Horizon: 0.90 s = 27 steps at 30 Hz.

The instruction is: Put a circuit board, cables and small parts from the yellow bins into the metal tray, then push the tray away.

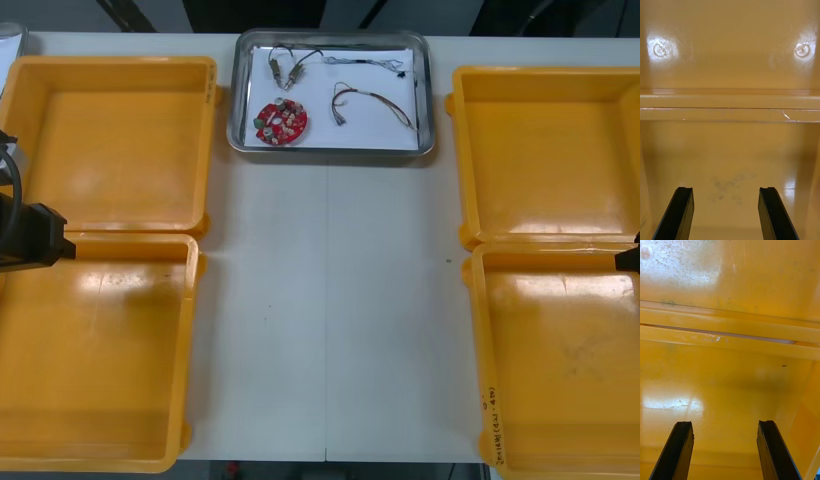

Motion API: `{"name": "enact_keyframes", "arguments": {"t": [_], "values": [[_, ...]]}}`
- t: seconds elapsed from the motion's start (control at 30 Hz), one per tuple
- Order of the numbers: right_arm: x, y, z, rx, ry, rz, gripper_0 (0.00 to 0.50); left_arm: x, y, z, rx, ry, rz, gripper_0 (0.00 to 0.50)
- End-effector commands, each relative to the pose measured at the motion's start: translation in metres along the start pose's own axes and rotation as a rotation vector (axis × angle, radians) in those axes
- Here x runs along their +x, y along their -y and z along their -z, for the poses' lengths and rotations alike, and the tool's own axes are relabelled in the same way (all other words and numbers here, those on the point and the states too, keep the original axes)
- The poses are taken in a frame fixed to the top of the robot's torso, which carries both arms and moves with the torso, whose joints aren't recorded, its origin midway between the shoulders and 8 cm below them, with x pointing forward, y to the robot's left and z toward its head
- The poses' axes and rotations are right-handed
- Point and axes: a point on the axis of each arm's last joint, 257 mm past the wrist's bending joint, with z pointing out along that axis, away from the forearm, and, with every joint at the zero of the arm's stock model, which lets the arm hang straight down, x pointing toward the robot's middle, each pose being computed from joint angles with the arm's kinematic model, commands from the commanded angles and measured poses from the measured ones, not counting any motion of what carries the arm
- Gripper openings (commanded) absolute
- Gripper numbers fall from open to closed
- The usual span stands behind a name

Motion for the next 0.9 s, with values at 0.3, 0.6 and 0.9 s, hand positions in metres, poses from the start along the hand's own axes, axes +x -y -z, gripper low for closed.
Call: {"name": "enact_keyframes", "arguments": {"t": [0.3, 0.6, 0.9], "values": [[-0.0019, 0.0104, 0.0120, 0.040, 0.018, -0.005, 0.500, -0.0071, -0.0174, 0.0141, -0.052, 0.035, -0.089, 0.500], [-0.0019, 0.0104, 0.0120, 0.040, 0.018, -0.005, 0.500, -0.0071, -0.0174, 0.0141, -0.052, 0.035, -0.089, 0.500], [-0.0019, 0.0104, 0.0120, 0.040, 0.018, -0.005, 0.500, -0.0071, -0.0174, 0.0141, -0.052, 0.035, -0.089, 0.500]]}}
